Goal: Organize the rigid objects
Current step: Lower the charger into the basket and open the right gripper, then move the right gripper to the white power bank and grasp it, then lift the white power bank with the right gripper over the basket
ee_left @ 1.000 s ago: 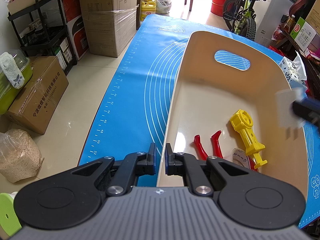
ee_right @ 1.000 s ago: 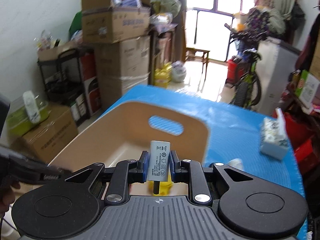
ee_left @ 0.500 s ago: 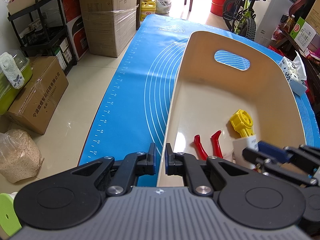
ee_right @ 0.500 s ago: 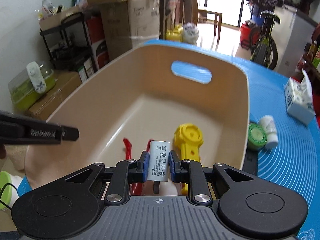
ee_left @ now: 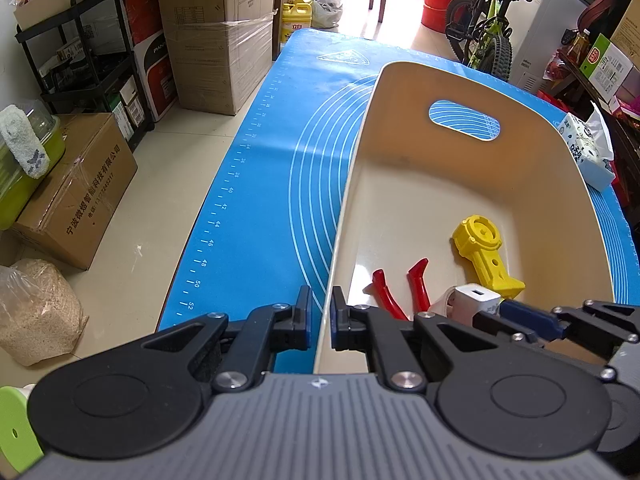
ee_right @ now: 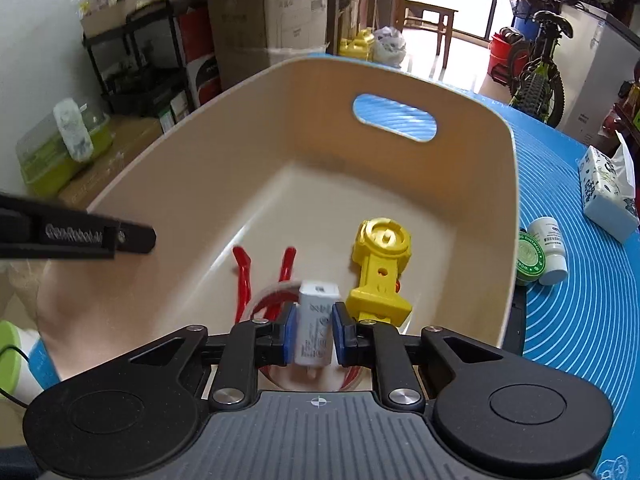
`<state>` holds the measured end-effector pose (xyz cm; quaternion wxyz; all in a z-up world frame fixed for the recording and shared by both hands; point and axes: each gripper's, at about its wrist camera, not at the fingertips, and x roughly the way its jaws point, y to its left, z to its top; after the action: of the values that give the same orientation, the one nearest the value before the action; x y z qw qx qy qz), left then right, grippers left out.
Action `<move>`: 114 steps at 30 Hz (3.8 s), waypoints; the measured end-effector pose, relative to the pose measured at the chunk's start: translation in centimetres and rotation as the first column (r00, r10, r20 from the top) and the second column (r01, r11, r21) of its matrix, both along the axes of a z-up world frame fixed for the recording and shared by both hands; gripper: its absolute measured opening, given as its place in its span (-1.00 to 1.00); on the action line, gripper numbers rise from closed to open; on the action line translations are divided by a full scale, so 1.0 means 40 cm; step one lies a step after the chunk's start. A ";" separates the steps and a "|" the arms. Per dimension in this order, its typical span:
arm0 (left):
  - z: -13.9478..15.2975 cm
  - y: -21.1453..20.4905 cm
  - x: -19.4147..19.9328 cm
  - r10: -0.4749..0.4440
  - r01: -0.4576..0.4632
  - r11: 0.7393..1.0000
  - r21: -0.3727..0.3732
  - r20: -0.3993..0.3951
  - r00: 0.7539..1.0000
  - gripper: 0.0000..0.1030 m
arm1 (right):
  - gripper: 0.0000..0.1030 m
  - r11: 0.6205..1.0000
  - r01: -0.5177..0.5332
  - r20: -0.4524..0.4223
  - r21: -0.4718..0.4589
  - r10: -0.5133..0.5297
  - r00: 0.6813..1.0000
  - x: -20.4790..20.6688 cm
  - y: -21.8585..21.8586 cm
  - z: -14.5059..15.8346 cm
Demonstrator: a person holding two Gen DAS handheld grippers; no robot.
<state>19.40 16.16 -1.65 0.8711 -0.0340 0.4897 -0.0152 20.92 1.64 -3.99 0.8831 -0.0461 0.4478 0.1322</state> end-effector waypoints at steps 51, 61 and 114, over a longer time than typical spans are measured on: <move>0.000 -0.002 0.003 0.004 -0.004 1.000 0.004 -0.003 1.000 -0.70 | 0.87 0.931 0.365 -0.053 -0.003 -0.364 0.930 -0.088 -0.380 -0.109; -0.001 0.003 0.004 0.004 -0.004 1.000 0.005 -0.003 1.000 -0.70 | 0.83 0.936 0.351 -0.060 -0.002 -0.351 0.935 -0.060 -0.363 -0.137; -0.001 0.001 0.003 0.005 -0.005 1.000 0.007 -0.003 1.000 -0.69 | 0.33 0.969 0.196 0.268 0.153 -0.232 0.935 -0.030 -0.223 0.176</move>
<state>19.53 16.19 -1.67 0.8704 -0.0321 0.4911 -0.0113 19.72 -7.27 3.05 0.9484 0.0394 0.3099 0.0545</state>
